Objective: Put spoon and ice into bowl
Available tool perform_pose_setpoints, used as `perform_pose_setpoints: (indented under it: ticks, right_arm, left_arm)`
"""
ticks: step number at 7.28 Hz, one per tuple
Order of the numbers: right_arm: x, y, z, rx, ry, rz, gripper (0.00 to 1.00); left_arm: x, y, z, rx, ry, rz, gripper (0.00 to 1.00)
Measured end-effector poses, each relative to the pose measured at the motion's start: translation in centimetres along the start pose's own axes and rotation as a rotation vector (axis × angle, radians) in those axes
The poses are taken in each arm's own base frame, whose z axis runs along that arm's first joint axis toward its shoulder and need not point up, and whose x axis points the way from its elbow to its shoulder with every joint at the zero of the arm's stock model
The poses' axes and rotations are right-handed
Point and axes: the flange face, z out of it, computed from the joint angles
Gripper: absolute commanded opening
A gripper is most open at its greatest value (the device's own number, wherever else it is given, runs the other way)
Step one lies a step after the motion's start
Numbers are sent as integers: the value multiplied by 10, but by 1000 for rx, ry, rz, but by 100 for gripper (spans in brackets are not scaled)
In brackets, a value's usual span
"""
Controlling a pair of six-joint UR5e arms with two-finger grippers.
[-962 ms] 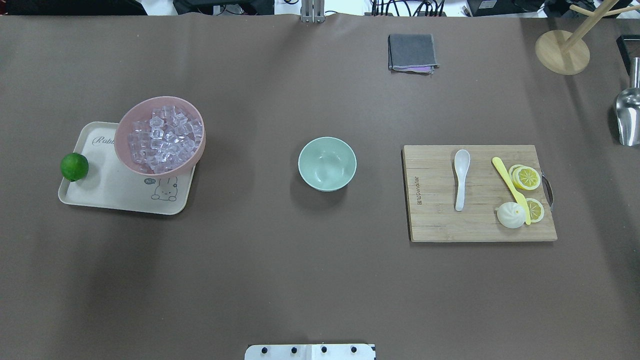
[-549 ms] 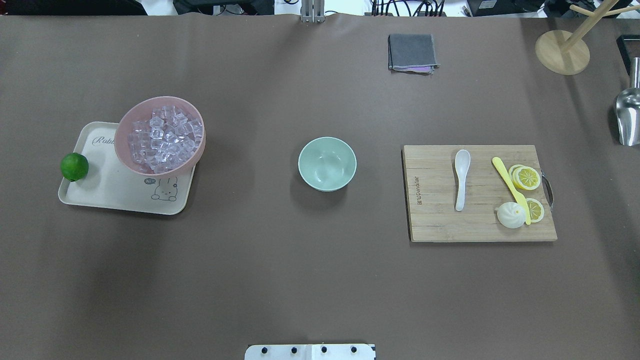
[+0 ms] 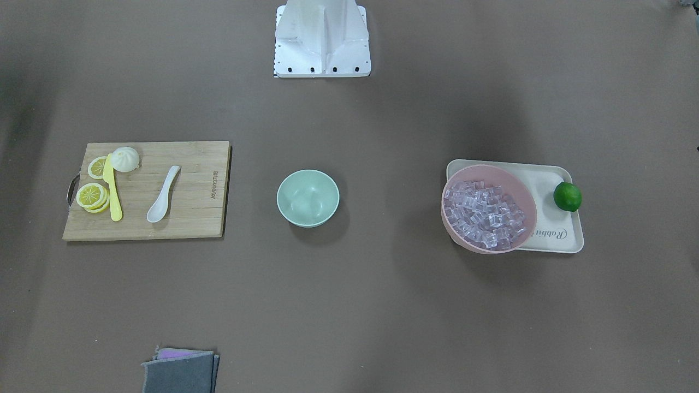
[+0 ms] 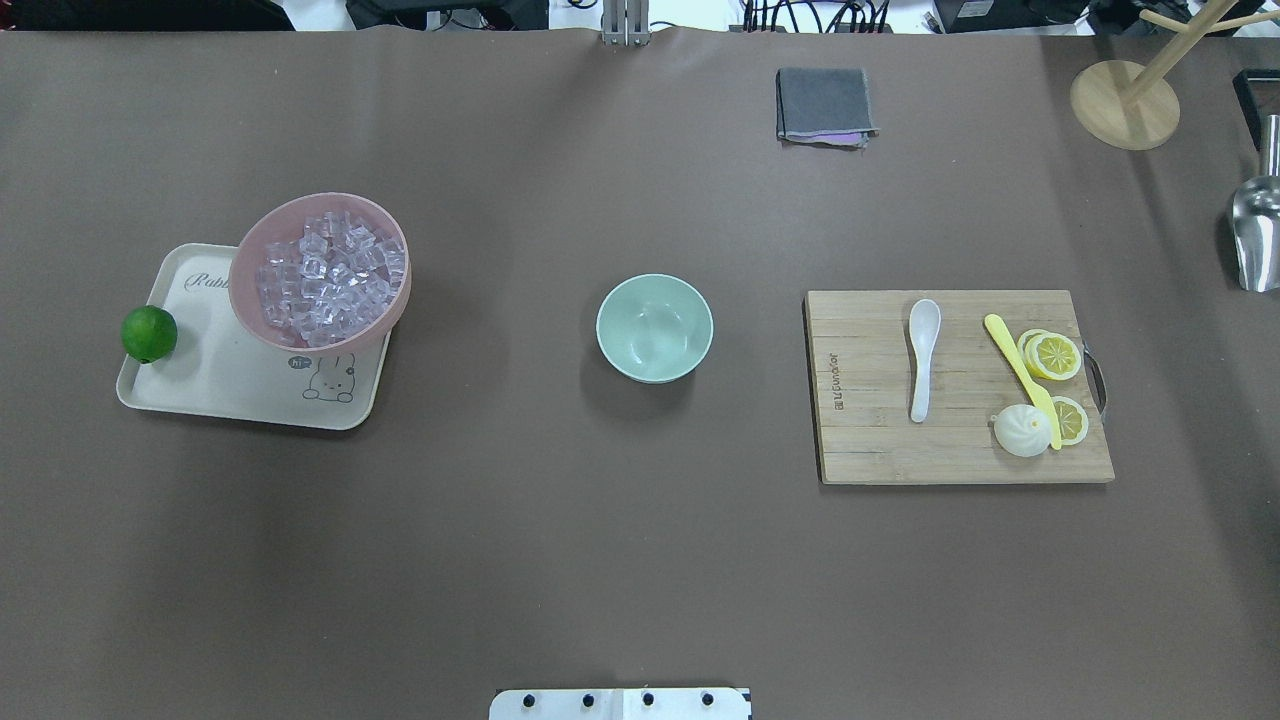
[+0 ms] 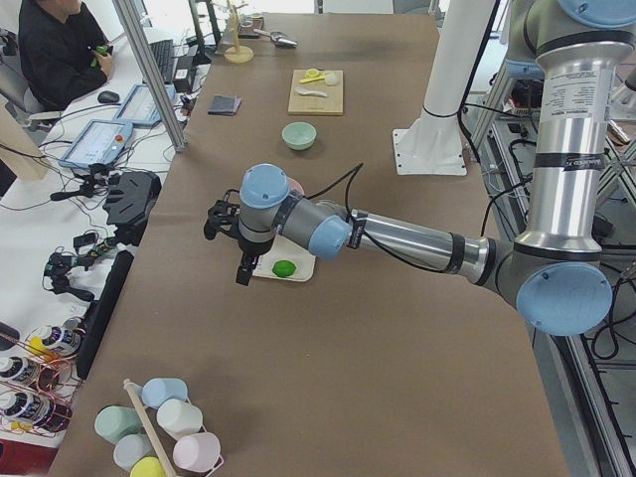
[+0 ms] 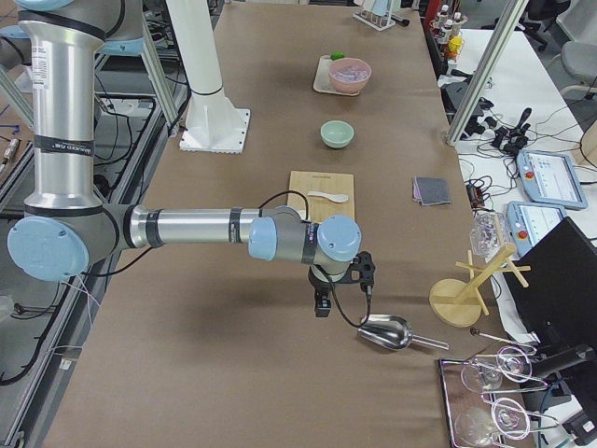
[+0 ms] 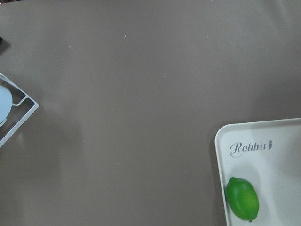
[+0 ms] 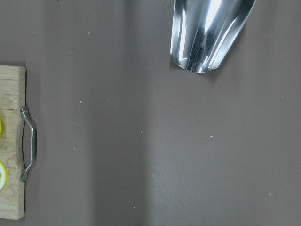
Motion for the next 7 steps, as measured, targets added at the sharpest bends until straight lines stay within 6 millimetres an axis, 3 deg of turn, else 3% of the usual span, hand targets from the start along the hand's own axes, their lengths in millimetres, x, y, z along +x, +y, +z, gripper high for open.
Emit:
perform_pose_setpoints:
  ticks: [3,7]
  right_arm:
    - [-5,-6,-5,9,0,-11,100]
    - [-7,-8,-6,18,-5,-21,100]
  left_arm:
    - [62,-6,18,38,68,-189,98]
    - [189,-5,66,54,53,-333,98]
